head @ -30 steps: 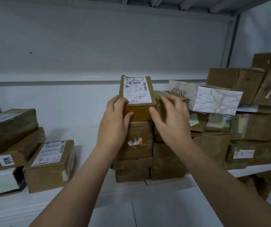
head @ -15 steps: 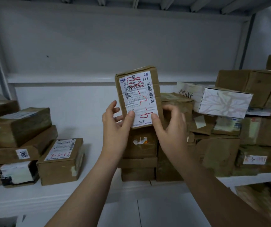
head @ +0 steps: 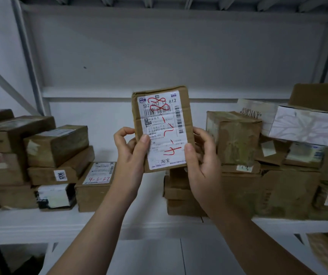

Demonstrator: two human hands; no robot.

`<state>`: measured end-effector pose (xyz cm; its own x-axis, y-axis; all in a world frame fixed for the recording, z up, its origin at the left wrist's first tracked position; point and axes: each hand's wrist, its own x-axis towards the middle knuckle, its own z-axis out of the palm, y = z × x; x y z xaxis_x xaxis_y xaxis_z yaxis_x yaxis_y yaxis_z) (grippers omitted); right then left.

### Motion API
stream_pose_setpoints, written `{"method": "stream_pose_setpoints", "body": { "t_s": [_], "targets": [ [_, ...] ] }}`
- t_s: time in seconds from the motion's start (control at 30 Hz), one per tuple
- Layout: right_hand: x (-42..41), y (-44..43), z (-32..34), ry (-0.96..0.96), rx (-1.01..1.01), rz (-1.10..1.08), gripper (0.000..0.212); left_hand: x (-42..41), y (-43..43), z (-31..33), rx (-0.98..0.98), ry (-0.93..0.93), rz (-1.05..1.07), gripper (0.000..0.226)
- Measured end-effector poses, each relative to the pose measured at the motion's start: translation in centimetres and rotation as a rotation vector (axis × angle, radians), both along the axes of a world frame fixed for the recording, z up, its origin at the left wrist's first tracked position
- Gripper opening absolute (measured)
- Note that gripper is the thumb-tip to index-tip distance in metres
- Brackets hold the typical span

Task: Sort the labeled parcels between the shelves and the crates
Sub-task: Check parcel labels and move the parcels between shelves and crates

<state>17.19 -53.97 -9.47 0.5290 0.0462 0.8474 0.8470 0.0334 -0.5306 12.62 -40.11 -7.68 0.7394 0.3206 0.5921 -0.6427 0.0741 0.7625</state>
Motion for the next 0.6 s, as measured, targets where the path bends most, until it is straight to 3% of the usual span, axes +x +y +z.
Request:
{"method": "stream_pose_setpoints", "body": {
  "t_s": [0.27,0.4,0.5,0.6],
  "targets": [
    [-0.6,5.7,-0.6,0.024,-0.015,0.108,0.036,-1.5,5.4,-0.3,-0.009,0.045,0.034,0.032],
    [-0.2,7.7,-1.5,0.189,-0.191,0.34,0.068,-1.5,8.7,-1.3,0.025,0.334,0.132,0.016],
    [-0.3,9.7,-2.1,0.2,-0.252,0.296,0.072,-1.7,10.9,-2.5,0.286,0.46,0.283,0.019],
    [0.1,12.4,-2.3,0.265,-0.132,0.249,0.072,-2.1,13.5,-3.2,0.66,0.382,0.538,0.034]
  ]
}}
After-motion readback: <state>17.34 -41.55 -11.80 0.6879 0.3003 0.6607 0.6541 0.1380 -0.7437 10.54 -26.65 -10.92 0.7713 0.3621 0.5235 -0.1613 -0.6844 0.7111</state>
